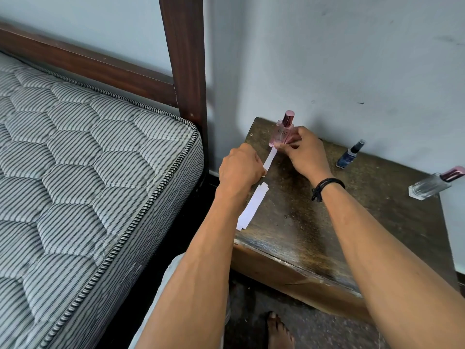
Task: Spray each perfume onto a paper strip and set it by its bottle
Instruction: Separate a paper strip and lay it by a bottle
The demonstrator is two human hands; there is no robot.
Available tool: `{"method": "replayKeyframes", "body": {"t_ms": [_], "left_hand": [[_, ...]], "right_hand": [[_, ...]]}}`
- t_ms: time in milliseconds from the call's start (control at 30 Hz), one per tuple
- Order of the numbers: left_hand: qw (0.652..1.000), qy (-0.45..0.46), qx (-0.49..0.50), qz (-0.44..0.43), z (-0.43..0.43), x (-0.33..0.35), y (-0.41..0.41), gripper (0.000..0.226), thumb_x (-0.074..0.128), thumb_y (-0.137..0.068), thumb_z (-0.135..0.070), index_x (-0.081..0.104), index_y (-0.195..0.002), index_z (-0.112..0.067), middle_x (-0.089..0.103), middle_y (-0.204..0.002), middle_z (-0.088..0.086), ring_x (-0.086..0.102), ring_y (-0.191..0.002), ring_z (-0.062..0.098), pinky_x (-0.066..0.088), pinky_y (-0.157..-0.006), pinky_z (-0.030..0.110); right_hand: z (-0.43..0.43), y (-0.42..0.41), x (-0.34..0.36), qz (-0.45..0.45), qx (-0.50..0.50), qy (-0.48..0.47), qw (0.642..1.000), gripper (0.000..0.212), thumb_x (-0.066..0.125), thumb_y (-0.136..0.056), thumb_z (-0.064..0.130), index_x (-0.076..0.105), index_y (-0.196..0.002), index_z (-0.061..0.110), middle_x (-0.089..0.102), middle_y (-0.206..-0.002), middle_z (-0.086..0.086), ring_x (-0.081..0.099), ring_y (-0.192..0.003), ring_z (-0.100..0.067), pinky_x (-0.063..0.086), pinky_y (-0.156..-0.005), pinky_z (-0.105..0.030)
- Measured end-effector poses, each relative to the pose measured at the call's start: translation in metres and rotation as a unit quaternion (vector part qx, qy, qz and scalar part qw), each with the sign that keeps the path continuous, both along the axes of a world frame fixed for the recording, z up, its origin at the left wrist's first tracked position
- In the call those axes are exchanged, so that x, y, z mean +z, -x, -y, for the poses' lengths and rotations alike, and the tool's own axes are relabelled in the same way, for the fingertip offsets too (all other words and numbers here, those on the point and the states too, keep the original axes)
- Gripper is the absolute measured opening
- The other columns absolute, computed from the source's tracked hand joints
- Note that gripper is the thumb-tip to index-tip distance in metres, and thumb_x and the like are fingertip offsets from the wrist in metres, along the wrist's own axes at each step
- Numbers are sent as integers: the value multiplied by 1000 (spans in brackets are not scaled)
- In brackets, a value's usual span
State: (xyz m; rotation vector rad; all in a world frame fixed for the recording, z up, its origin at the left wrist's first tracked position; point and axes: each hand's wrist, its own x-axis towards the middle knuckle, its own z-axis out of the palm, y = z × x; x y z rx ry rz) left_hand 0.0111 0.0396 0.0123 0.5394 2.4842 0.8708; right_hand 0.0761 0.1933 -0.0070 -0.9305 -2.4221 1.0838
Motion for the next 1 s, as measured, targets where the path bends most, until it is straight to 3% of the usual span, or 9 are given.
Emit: {"method": "replayKeyframes", "body": {"t_ms": [200, 467, 733, 1000], "left_hand": [[1000, 1, -1, -3, 0, 1, -1, 9, 80, -77, -20, 73, -81, -21, 73, -93, 5, 71, -91, 28, 60, -84, 42], [1000, 3, -2, 0, 0, 2, -1, 8, 80, -78, -19, 73, -81, -22, 74, -92, 5, 71, -90, 28, 60, -83, 42], [1000, 3, -4, -1, 0, 0, -1, 10, 81, -77, -22, 71, -77, -22, 74, -92, 6, 72, -90, 28, 60, -84, 43], [1000, -2, -1, 4, -1, -5, 4, 15, 84, -76, -27, 71, -82, -23, 73, -97, 4, 70, -94, 26, 58, -88, 42]], "right_hand": [[1, -1, -1, -4, -1, -3, 1000, 34, 77, -92, 26, 62, -120, 13, 66, -108, 0, 65, -97, -14, 47, -81, -25], [-2, 0, -3, 14, 4, -21, 1000, 28, 76, -93, 23, 64, -116, 12, 64, -107, 1, 62, -94, -13, 38, -66, -9], [-2, 0, -3, 23, 1, -30, 999, 29, 75, -94, 23, 65, -118, 12, 64, -107, 2, 62, -95, -13, 38, -67, -9], [2, -5, 3, 9, -5, 21, 1000, 45, 77, -92, 23, 62, -133, 14, 68, -112, 0, 65, -96, -9, 50, -87, -24]]}}
